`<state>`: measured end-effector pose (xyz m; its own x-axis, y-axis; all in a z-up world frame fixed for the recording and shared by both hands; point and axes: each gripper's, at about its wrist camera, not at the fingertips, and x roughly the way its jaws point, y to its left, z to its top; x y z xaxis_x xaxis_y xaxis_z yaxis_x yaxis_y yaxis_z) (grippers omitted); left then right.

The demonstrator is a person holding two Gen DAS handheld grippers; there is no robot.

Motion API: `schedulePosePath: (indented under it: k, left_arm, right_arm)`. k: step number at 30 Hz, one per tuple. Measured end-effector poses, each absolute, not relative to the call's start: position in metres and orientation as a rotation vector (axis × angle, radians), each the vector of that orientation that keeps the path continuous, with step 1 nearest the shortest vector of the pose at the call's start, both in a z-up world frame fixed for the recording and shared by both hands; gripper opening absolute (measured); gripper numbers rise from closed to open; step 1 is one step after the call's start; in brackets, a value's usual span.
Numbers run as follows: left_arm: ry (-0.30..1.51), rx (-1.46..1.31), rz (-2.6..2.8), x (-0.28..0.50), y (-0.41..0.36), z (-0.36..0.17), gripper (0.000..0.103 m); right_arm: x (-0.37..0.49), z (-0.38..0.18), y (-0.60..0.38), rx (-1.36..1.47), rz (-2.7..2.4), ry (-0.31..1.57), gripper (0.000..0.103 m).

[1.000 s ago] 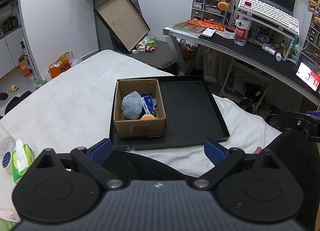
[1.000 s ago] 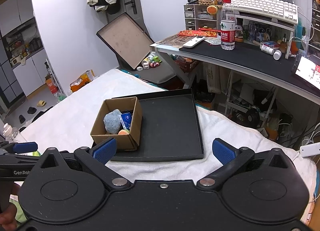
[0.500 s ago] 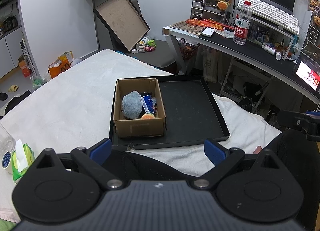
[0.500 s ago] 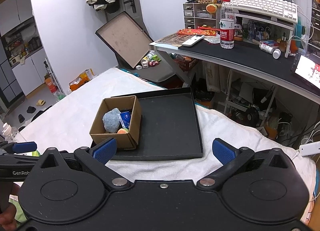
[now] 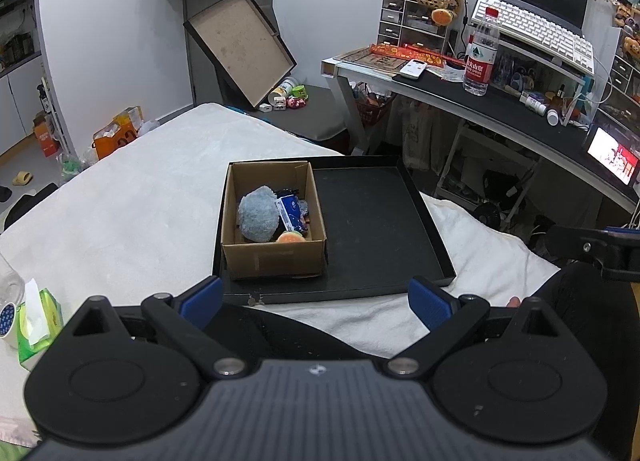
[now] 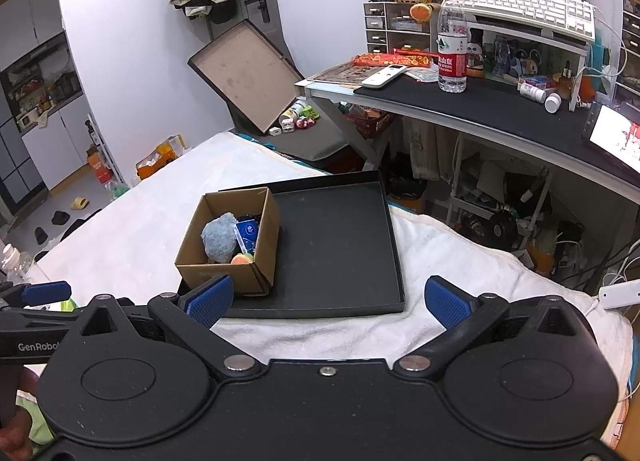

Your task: Organize soft objects

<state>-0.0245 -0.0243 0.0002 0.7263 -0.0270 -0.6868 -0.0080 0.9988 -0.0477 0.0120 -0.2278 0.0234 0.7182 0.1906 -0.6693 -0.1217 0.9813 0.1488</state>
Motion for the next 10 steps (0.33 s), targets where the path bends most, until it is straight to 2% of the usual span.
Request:
schedulePosePath:
  k: [10]
  left_arm:
    - [0.756, -0.073, -0.007, -0.012, -0.016, -0.002, 0.098]
  right_arm:
    - [0.026, 0.017, -0.227, 0.117, 0.166, 0.766, 0.103]
